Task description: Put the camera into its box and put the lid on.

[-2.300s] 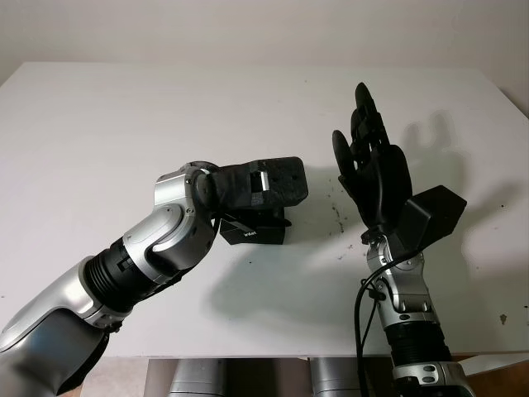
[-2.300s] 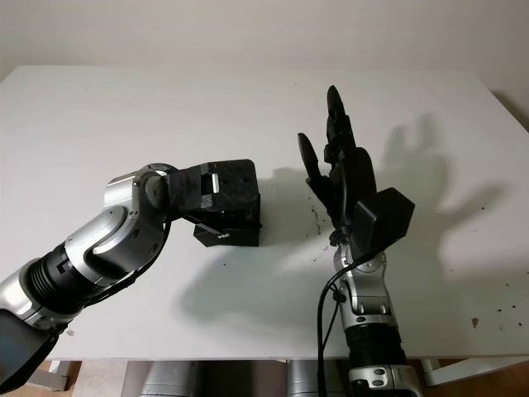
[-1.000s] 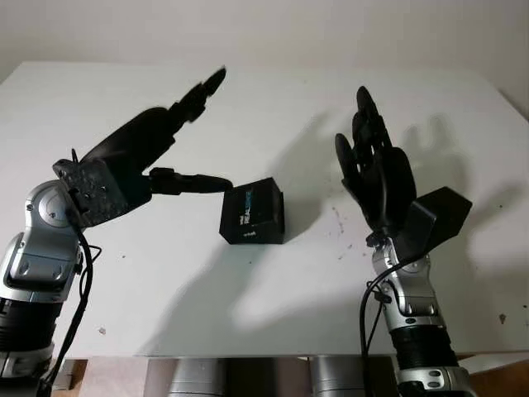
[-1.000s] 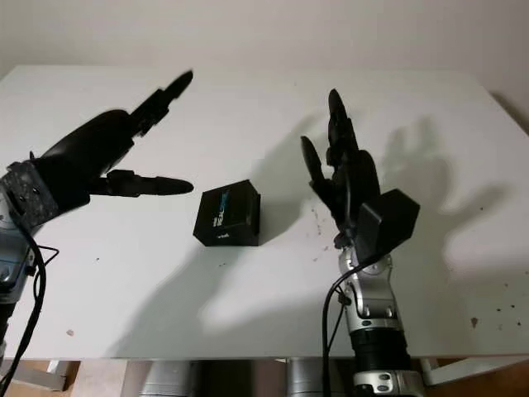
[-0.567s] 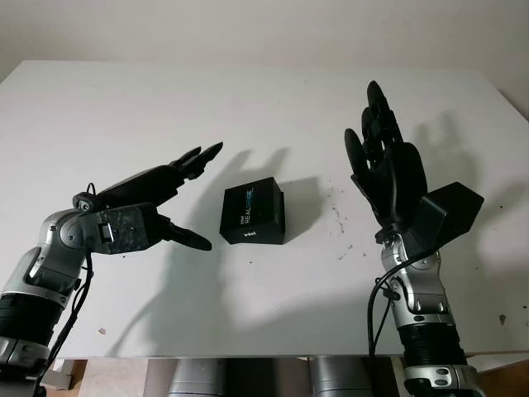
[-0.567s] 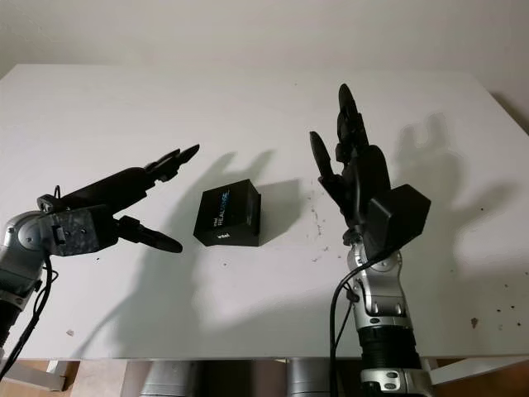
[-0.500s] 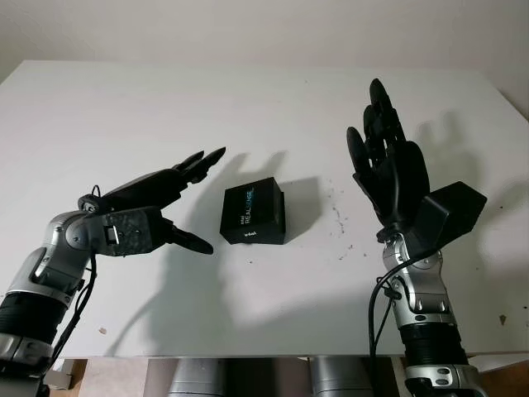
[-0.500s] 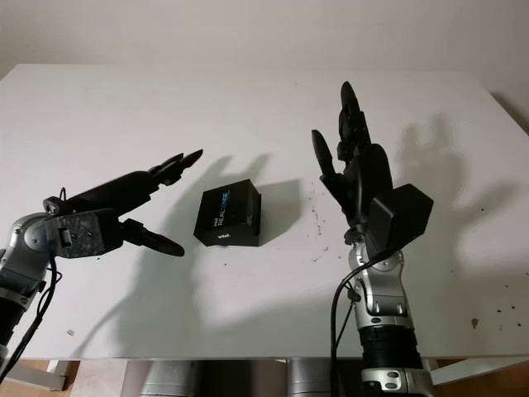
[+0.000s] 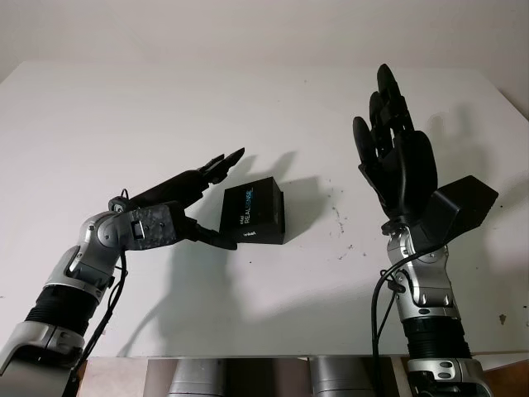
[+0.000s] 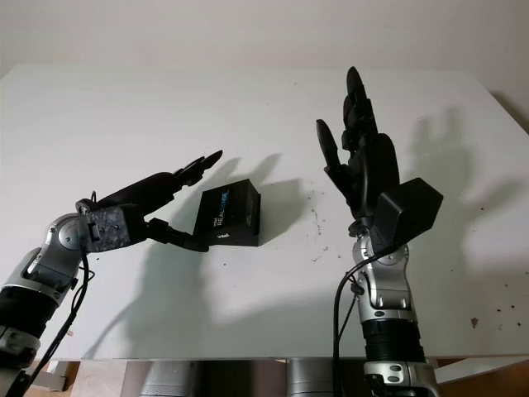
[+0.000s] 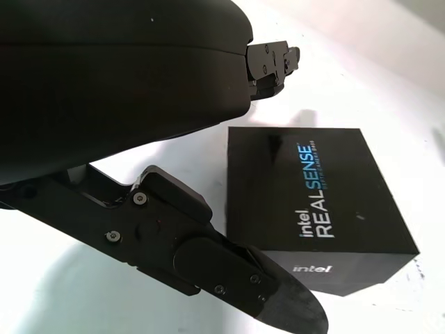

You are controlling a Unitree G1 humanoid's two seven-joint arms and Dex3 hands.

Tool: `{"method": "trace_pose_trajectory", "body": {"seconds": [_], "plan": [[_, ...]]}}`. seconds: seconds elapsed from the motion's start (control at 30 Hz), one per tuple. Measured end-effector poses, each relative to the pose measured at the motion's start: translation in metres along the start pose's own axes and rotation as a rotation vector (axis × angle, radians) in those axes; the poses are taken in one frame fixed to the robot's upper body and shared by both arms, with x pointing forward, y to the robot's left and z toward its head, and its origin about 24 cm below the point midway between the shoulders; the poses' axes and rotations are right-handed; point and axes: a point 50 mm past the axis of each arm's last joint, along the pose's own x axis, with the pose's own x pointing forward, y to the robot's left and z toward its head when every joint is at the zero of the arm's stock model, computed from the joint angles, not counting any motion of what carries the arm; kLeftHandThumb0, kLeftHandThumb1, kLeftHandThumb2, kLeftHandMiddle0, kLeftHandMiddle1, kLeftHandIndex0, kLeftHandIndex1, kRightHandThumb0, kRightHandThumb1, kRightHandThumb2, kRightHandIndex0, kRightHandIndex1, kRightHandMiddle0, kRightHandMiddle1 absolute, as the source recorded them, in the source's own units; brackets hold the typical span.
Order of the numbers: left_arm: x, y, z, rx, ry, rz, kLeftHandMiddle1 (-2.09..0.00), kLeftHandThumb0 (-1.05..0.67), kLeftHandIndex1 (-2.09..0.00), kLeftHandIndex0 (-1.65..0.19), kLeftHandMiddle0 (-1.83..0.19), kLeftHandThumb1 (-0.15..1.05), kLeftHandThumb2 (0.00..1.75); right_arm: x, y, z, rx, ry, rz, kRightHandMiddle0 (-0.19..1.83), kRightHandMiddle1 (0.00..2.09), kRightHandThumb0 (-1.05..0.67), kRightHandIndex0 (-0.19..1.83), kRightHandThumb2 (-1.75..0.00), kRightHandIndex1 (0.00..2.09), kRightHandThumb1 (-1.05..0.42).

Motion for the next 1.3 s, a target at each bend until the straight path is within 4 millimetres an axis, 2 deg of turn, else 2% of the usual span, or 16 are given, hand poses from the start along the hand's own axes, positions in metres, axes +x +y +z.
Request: {"method": "trace_pose_trajectory", "body": {"seconds": [0.63,0.93,1.3], "plan": [[0.000,-0.001,0.002,-0.009,-0.035,0.018,-0.09,-0.75,-0.08,0.08,-0.02,0.82,0.04,0.000,-0.002,0.000,-0.008,0.001,0.002,0.03,0.05,-0.63,-0.06,-0.35,0.05,-1.05],[-0.001,-0.006,-0.005,-0.006,-0.049,0.033,-0.12,-0.64,-0.13,-0.06,-0.15,0.78,0.05,-0.001,-0.002,0.000,-0.004,-0.002,0.005,0.05,0.06,-0.62,-0.06,-0.35,0.05,-1.05],[0.003,-0.011,-0.002,0.019,-0.079,0.065,-0.17,-0.48,-0.17,-0.16,-0.28,0.76,0.05,-0.002,-0.004,-0.001,-0.012,0.004,-0.012,0.06,0.06,-0.64,-0.04,-0.35,0.06,-1.05]]}}
